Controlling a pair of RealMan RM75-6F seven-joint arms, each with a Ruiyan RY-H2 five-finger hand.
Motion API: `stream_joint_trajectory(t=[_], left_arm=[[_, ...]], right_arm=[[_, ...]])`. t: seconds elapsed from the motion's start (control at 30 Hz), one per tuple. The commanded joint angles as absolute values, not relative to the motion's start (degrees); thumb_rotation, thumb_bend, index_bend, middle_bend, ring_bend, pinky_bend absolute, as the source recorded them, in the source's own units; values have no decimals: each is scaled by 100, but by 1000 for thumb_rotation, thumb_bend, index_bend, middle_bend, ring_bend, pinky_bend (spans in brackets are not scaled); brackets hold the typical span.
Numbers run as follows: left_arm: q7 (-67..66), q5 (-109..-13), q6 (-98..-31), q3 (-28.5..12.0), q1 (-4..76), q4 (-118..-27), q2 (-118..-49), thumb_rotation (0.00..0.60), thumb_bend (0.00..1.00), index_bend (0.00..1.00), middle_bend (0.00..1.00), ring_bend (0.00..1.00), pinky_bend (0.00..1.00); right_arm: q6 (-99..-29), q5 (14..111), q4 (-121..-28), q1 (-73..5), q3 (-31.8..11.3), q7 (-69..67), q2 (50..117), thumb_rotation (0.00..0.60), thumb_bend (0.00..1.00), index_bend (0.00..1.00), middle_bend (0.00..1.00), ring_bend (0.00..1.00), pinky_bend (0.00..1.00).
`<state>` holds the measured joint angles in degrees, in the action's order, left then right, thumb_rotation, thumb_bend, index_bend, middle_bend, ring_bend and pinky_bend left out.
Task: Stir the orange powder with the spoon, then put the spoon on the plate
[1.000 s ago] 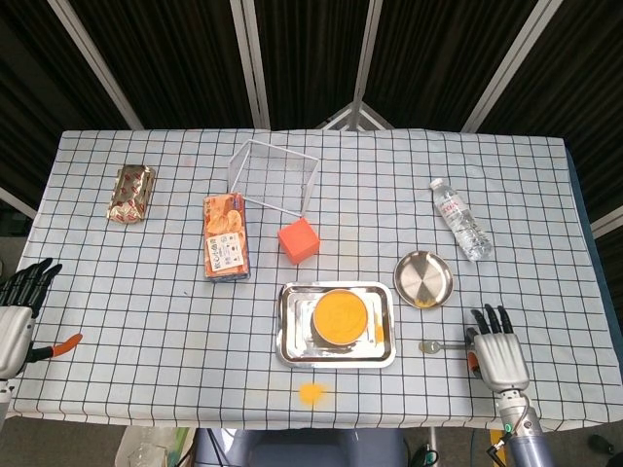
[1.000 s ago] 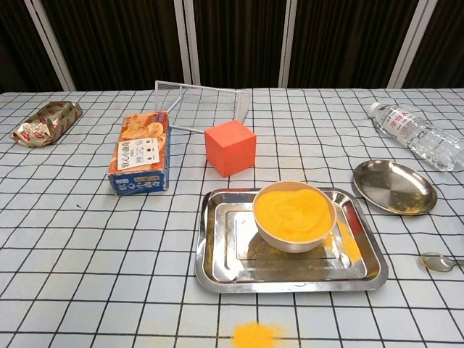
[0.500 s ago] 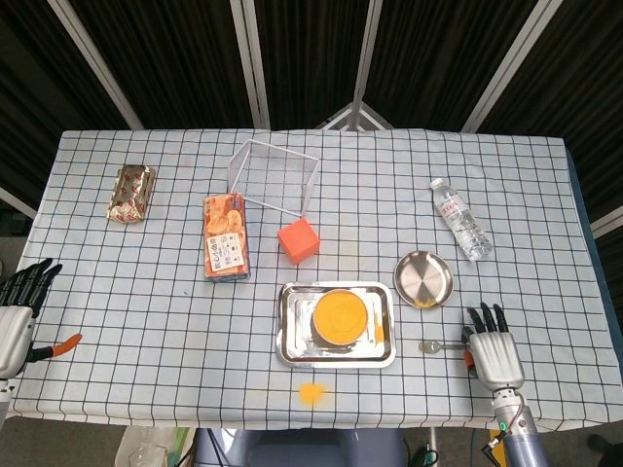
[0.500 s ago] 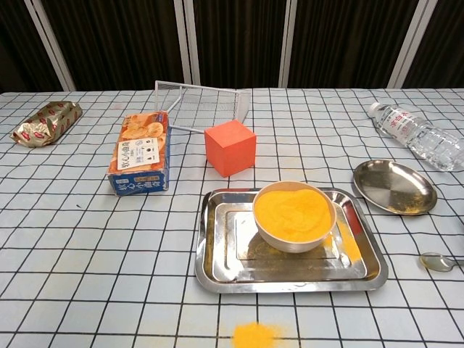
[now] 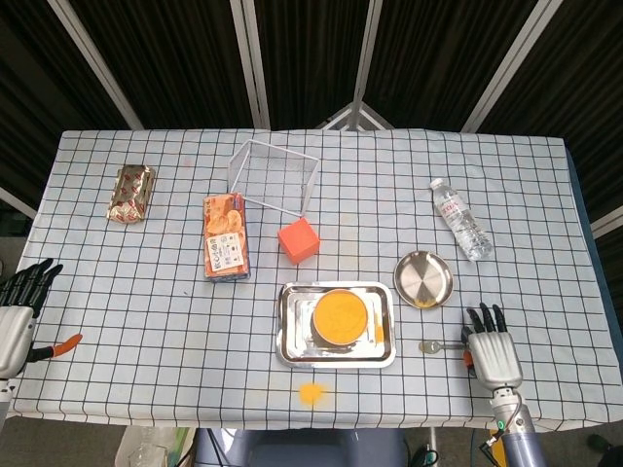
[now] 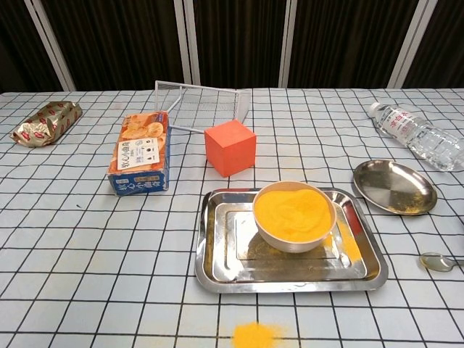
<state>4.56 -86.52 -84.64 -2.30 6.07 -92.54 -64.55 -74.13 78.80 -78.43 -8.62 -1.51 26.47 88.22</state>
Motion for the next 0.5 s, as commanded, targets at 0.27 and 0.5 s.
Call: stream_joint_trajectory(t=[0.27,0.5], left_arm=[[432,-8624,-8432,-227,610,-9272,-6448,600,0,0,0,0,0],[421,-8615,-8413,-220,612,-9280,-6443,600,0,0,0,0,0]], right_arm=[[-7405,7871,-7679,-876,-137,2618,8937,600,451,475,177,0,0],[-7364,7843,-7567,-883,-112,2647,9031,600,451,476,177,0,0]])
